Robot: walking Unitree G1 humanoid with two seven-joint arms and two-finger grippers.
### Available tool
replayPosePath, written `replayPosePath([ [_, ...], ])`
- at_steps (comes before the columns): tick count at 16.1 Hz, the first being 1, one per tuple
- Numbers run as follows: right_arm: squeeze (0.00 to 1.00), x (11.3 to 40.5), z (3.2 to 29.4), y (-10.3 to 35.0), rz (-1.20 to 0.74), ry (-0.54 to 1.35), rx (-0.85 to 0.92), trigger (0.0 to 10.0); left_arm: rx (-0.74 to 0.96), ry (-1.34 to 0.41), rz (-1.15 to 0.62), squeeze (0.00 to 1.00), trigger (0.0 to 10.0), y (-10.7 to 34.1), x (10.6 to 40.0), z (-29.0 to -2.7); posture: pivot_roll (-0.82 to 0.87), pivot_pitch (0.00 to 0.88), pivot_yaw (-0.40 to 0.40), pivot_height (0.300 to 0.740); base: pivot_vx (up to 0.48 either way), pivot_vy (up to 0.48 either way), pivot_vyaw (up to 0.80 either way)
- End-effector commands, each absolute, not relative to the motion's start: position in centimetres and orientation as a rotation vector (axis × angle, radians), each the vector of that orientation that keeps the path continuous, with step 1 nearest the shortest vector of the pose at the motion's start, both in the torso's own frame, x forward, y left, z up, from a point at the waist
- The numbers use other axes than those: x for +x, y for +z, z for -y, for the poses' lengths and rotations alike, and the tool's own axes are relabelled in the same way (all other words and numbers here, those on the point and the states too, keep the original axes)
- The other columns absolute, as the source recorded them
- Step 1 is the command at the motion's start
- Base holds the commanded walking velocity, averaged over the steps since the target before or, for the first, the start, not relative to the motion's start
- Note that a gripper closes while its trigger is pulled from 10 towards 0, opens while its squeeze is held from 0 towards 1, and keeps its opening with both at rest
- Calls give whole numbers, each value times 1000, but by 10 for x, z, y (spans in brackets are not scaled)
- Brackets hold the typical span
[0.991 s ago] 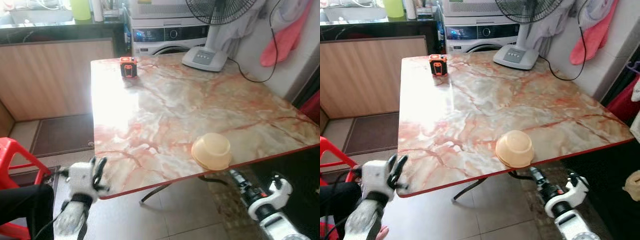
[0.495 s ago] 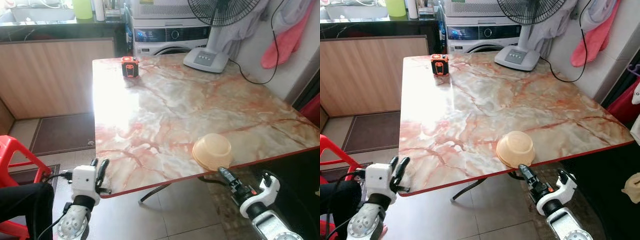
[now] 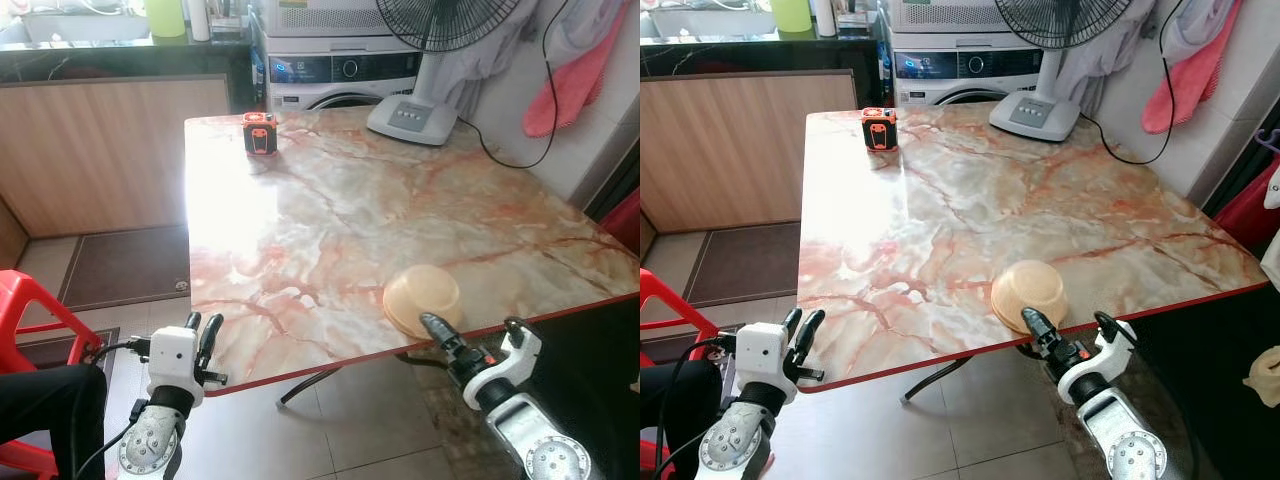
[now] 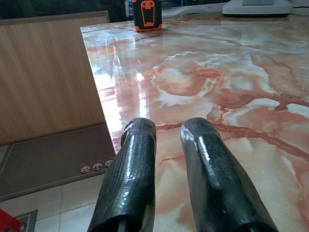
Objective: Restocking fridge
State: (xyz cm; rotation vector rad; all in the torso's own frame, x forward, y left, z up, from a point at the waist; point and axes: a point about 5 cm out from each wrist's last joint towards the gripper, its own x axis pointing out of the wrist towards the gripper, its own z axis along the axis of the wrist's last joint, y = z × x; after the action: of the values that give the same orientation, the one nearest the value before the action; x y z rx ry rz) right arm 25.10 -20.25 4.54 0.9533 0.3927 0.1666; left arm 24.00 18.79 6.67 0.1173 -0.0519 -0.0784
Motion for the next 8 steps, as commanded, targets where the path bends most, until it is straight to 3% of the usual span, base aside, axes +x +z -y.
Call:
replayPosePath([
  [1, 0, 255, 205, 48, -381, 154, 938, 10000, 119, -84, 57, 0, 10000, 68, 242, -185, -55, 0, -89, 740, 0, 0, 0],
  [2, 0, 256, 205, 48, -382, 150, 938, 8667, 118, -84, 56, 0, 10000, 68, 242, -184, -54, 0, -90, 740, 0, 0, 0],
  [3, 0, 256, 206, 47, -383, 144, 933, 5765, 118, -83, 56, 0, 10000, 68, 243, -184, -51, 0, -91, 740, 0, 0, 0],
  [4, 0, 257, 207, 46, -389, 130, 924, 8627, 118, -82, 54, 0, 10000, 68, 243, -184, -52, 0, -91, 740, 0, 0, 0],
  [5, 0, 257, 208, 44, -391, 122, 919, 10000, 117, -81, 50, 0, 10000, 67, 243, -184, -53, 0, -92, 740, 0, 0, 0],
  [8, 0, 256, 210, 42, -400, 106, 915, 10000, 118, -77, 45, 0, 10000, 67, 243, -184, -53, 0, -91, 740, 0, 0, 0],
])
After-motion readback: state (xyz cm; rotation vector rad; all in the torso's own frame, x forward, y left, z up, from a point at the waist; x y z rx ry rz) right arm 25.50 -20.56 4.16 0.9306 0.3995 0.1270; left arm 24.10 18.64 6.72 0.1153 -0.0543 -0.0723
